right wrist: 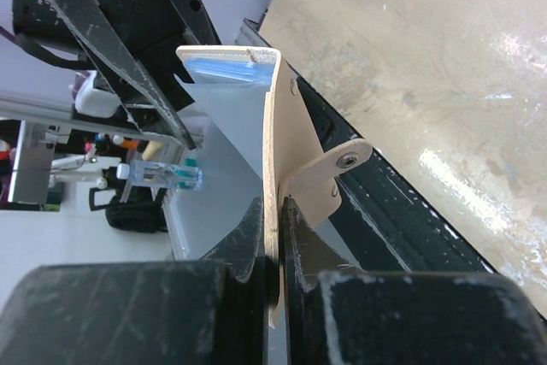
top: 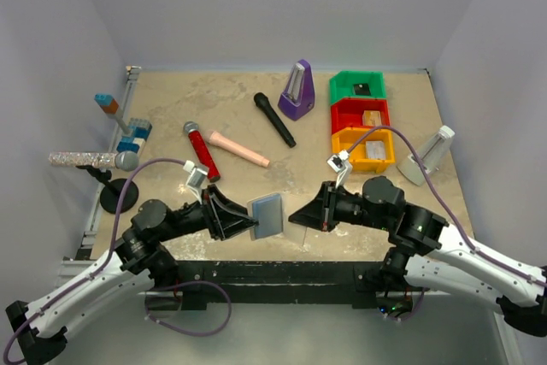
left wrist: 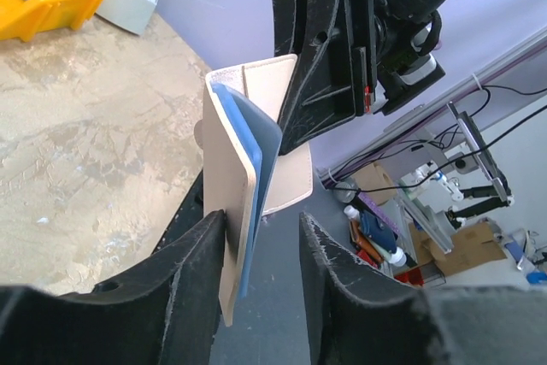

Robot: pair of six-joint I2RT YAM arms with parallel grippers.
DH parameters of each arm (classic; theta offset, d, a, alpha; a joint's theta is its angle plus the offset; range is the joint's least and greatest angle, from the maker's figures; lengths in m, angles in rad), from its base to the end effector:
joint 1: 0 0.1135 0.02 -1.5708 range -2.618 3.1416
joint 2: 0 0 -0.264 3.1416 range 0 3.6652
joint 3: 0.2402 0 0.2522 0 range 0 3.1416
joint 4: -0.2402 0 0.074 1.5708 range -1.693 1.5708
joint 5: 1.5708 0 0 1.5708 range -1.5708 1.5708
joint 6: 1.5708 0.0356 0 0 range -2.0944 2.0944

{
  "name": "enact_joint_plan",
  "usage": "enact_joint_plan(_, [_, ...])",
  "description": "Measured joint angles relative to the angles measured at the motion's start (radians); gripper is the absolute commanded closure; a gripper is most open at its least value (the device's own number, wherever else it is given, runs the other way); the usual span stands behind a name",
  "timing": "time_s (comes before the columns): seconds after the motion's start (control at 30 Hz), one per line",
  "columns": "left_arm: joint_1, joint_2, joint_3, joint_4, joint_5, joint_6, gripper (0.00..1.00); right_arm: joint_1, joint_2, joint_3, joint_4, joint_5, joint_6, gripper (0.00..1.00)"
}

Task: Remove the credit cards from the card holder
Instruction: Open the card holder at the center of the board.

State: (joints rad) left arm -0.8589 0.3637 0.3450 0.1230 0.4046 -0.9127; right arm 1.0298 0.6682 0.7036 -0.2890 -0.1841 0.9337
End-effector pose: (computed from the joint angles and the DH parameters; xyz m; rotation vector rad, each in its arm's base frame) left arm 0.0713 -0.1041 0.2739 0.3399 1.7029 -1.6753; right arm 0.0773 0.1413 0.3184 -0.2523 2.1038 1.4683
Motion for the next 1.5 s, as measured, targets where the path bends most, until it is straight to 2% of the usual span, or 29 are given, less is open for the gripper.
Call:
enact_joint_plan(0.4, [0.0,-0.038,0.0,-0.054,-0.018,0.018,0.66,-0.024,-0.015,-0.075,0.137,-0.056,0.055,1.0])
enact_joint_plan(0.53, [0.0,-0.049,0.0,-0.067,-0.023,0.021,0.71,-0.039,-0.014,-0.099,0.185,-0.081,0.074,1.0])
enact_joint_plan(1.07, [0.0,-0.076,0.0,-0.117,-0.042,0.043,0.72,-0.076,-0.014,-0.15,0.278,-0.134,0.112,1.0])
enact_joint_plan(1.27, [0.0,-0.09,0.0,-0.13,-0.046,0.045,0.65,-0.084,-0.014,-0.157,0.291,-0.148,0.116,1.0])
enact_joint_plan(1.5, [0.0,-0.105,0.0,-0.135,-0.053,0.046,0.73,-0.09,-0.014,-0.172,0.306,-0.15,0.121,1.0])
